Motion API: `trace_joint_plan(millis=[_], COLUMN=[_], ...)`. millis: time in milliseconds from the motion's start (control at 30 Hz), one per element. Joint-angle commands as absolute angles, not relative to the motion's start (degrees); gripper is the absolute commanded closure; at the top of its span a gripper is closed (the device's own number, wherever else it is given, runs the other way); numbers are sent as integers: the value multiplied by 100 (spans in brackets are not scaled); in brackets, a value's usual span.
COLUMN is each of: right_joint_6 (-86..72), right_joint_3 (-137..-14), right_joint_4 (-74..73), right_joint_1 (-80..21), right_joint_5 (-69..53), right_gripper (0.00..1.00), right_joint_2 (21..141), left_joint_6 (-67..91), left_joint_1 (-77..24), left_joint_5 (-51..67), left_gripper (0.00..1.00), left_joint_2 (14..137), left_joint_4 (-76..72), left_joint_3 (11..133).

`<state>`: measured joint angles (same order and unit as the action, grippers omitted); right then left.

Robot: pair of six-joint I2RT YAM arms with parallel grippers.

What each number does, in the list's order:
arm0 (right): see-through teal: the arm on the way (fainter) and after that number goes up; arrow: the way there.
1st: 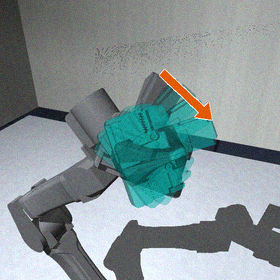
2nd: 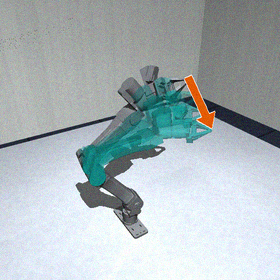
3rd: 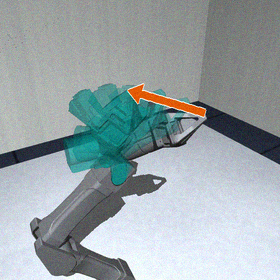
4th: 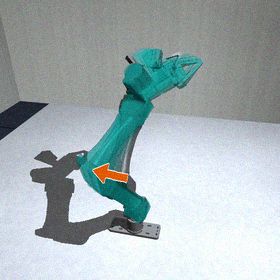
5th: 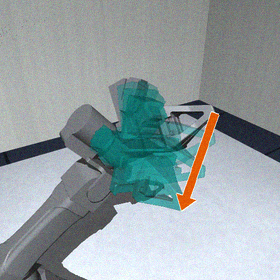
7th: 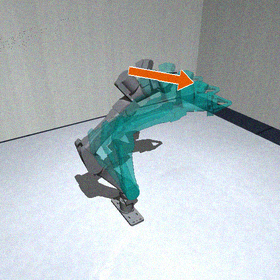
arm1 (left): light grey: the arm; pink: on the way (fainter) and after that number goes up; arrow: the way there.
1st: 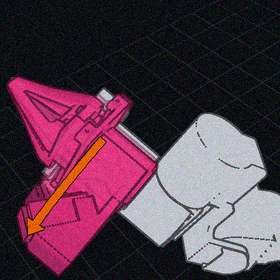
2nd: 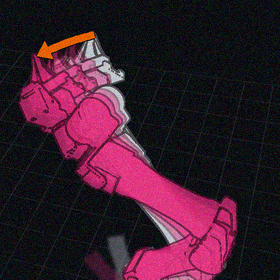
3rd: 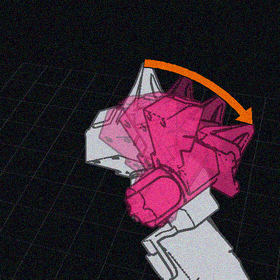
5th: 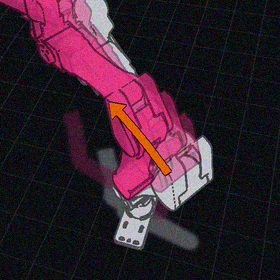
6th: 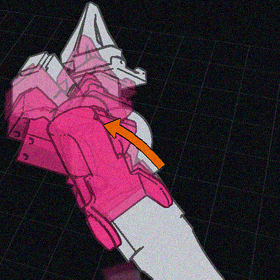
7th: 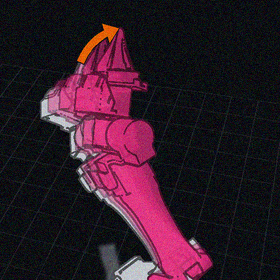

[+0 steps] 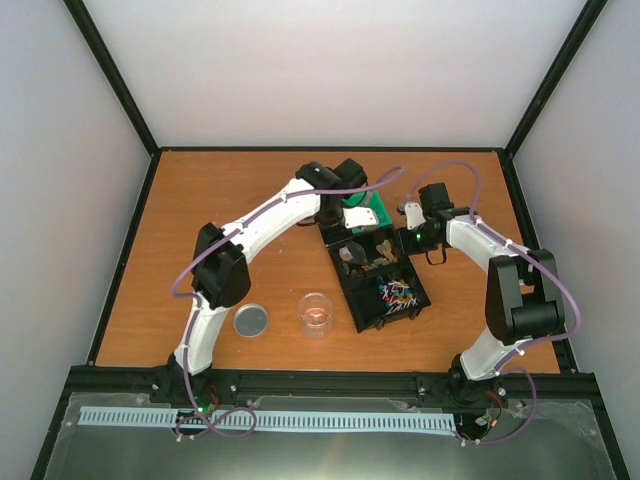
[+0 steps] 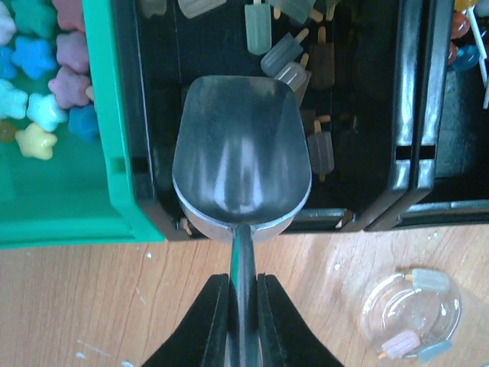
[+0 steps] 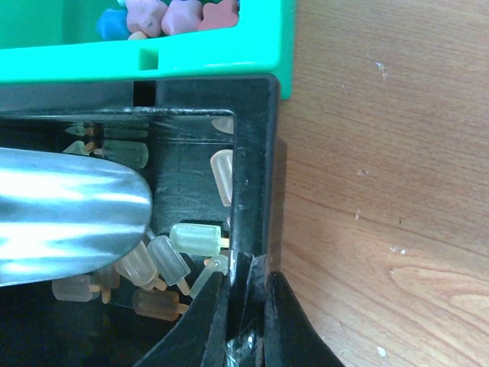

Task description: Pack the candies

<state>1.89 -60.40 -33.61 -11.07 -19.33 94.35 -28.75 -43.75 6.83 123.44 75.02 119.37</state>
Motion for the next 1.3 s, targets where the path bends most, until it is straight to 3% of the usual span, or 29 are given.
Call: trace_joint_plan(millis=[0, 400, 833, 1267], right_joint_6=[96, 38, 108, 201], right_joint_3=[-5961, -5845, -5714, -5766], right_joint_4=[-3253, -3046, -2966, -3092], right_joint_1=[-1151, -1239, -1307, -1301], right_joint_5=[-2146, -2251, -2440, -2273], right_gripper=[97, 97, 97, 97], right_joint_2=[9509, 9486, 9433, 9490], left_joint_6=[-2787, -2159, -1475, -1643], left_joint_1=[-4456, -4454, -4430, -4164], left_joint_5=[593, 1637, 2581, 2322], left_gripper=[99, 99, 99, 99], left_joint_2=[12892, 13493, 12823, 11990], left_joint_4=[8120, 7040, 3970, 1442], left_joint_3=[12346, 12013, 10111, 8179])
